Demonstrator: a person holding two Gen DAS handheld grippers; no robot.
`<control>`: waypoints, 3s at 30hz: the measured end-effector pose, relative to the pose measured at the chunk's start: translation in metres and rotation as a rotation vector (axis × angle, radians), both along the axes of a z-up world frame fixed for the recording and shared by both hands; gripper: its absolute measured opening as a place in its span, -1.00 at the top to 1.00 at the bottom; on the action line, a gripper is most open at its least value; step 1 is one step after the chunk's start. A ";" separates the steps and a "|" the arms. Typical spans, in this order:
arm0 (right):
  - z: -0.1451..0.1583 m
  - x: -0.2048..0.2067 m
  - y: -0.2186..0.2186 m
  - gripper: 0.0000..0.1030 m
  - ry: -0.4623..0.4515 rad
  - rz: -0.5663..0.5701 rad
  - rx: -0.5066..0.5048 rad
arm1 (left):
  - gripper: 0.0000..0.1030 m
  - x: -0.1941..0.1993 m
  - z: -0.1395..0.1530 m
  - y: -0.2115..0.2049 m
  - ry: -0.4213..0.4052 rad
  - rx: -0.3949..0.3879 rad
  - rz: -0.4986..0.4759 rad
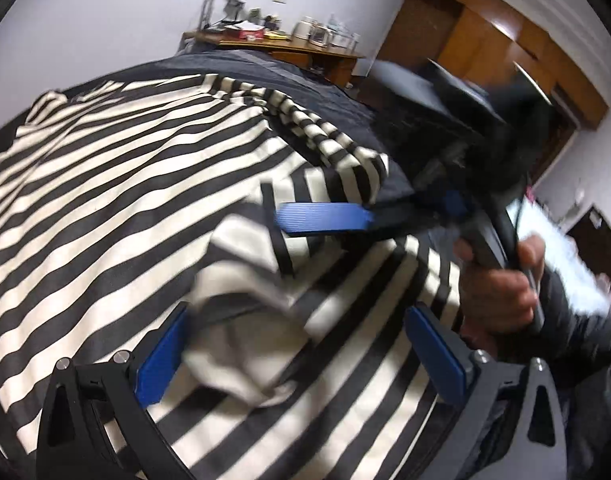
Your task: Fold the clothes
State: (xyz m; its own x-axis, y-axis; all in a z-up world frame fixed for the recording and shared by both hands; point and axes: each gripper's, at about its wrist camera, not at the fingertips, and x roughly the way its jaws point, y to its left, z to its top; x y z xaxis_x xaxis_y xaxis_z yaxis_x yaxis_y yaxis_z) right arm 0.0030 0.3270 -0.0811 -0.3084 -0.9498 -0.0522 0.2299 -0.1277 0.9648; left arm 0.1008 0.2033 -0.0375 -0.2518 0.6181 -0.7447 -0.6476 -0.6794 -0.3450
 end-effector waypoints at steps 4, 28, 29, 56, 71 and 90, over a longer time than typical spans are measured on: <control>0.021 0.026 0.029 -0.60 0.102 -0.097 0.118 | -1.00 -0.016 -0.004 -0.004 -0.065 0.058 0.042; 0.065 0.074 0.095 -0.60 0.227 -0.407 0.644 | 0.31 -0.079 0.067 -0.047 0.043 0.149 0.120; 0.064 0.073 0.096 -0.60 0.220 -0.407 0.649 | -0.61 -0.077 0.062 -0.047 0.025 0.133 0.113; 0.068 0.082 0.092 -0.60 0.274 -0.452 0.753 | 0.92 -0.053 0.050 -0.032 0.029 0.102 0.107; 0.067 0.042 0.095 -0.60 0.182 -0.505 1.055 | 0.92 -0.118 0.121 -0.174 0.161 0.269 0.477; 0.034 -0.092 0.015 -0.59 0.368 -0.100 1.398 | 0.92 -0.135 0.148 -0.175 0.193 0.387 0.400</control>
State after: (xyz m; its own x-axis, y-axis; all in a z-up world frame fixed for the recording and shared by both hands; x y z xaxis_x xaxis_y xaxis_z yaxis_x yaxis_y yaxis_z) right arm -0.0890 0.3419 -0.0474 -0.5693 -0.1632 -0.8057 0.3664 -0.9278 -0.0710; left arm -0.0346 0.0280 0.1109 -0.6300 0.6647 -0.4015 -0.4423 -0.7321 -0.5181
